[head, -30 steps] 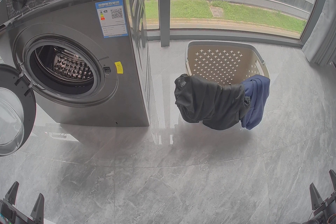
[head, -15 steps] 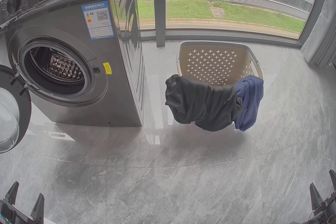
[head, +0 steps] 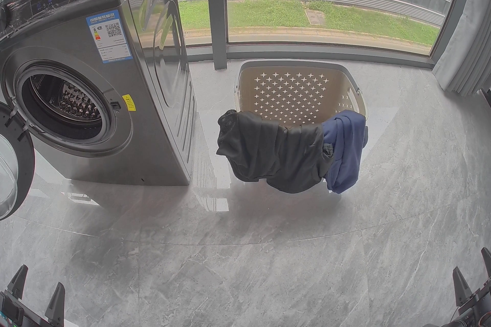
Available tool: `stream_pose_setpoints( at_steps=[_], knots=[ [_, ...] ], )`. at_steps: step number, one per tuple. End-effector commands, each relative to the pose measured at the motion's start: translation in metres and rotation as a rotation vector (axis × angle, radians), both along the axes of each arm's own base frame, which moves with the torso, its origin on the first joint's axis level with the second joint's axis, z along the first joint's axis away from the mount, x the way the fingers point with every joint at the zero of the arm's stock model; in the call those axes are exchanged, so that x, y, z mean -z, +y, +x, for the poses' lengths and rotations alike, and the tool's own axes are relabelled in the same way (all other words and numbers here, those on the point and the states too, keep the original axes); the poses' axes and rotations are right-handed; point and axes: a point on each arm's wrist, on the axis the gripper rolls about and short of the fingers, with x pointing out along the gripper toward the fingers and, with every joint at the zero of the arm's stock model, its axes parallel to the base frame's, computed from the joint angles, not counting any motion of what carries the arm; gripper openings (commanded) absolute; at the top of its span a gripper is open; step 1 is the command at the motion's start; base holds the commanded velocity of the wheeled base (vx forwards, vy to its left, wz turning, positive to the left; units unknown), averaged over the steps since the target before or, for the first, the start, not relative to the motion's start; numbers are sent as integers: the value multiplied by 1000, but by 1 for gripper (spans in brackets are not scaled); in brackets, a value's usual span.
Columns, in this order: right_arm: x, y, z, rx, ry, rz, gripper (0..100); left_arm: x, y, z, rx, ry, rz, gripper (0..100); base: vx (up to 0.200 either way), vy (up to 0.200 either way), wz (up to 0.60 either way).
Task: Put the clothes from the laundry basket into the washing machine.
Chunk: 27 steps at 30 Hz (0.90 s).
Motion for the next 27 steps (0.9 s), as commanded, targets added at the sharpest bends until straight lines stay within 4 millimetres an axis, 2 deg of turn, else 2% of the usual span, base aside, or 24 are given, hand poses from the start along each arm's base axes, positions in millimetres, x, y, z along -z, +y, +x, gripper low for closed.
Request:
stream_pose_setpoints(
  at_steps=[1,8,14,27],
  knots=[
    [5,0,0,-1,0,0,100,4,0,0,-1,1,-1,100,200,0,0],
    [5,0,0,-1,0,0,100,4,0,0,-1,1,1,100,200,0,0],
    [5,0,0,-1,0,0,100,4,0,0,-1,1,1,100,0,0,0],
    [5,0,0,-1,0,0,100,4,0,0,-1,3,-1,100,0,-200,0]
  ],
)
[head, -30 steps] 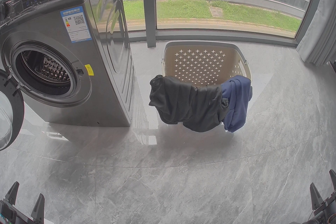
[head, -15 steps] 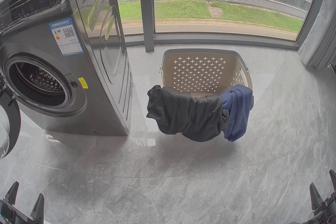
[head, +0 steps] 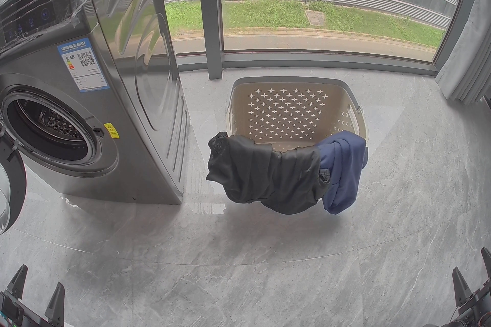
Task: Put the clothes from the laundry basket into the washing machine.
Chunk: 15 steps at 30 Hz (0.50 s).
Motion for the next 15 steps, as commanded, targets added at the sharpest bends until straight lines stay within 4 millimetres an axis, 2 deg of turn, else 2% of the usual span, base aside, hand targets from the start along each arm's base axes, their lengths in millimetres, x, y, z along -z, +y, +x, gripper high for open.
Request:
stream_pose_setpoints(
  at_steps=[1,2,15],
  knots=[
    [5,0,0,-1,0,0,100,4,0,0,0,2,-1,100,0,-200,0],
    [5,0,0,0,0,0,100,4,0,0,-2,1,-1,100,0,-200,0],
    [5,0,0,-1,0,0,100,4,0,0,0,1,-1,100,0,0,0]
  ],
)
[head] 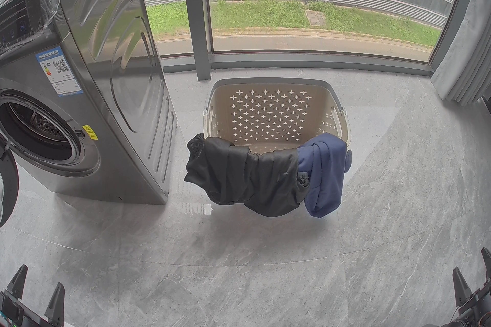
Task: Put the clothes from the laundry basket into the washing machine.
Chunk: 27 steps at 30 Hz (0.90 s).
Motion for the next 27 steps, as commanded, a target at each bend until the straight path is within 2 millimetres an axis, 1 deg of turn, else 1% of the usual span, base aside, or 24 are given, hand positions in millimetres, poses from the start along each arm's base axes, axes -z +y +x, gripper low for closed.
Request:
stream_pose_setpoints(
  at_steps=[1,14,20,27],
  knots=[
    [5,0,0,-1,-1,0,100,4,0,0,0,1,1,100,0,0,0],
    [5,0,0,1,-1,0,100,4,0,0,0,1,1,100,0,0,0],
    [5,0,0,-1,-1,0,100,4,0,0,0,1,-1,100,0,-200,0],
    [5,0,0,-1,-1,0,100,4,0,0,0,1,1,100,0,0,0]
  ],
)
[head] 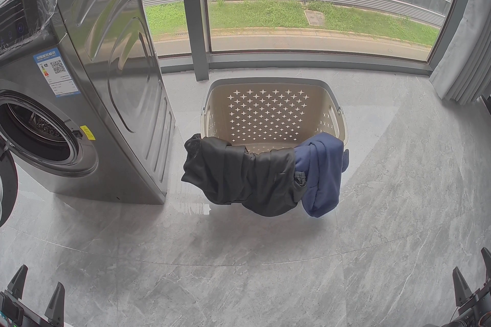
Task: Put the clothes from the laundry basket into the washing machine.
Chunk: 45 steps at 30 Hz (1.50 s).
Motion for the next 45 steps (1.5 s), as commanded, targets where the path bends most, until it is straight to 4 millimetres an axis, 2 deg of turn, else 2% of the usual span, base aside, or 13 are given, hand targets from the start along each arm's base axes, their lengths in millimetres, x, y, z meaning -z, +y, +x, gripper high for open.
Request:
stream_pose_setpoints(
  at_steps=[1,8,14,23,32,45],
  knots=[
    [5,0,0,-1,0,0,100,4,0,0,0,1,-1,100,0,0,0],
    [5,0,0,1,0,0,100,4,0,0,0,3,1,100,0,0,0],
    [5,0,0,-1,0,0,100,4,0,0,0,1,-1,100,200,0,0],
    [5,0,0,-1,0,0,100,4,0,0,0,1,1,100,0,0,0],
    [5,0,0,-1,0,0,100,4,0,0,0,1,1,100,0,-200,0],
    [5,0,0,-1,1,0,100,4,0,0,0,1,1,100,15,0,0]
  ],
)
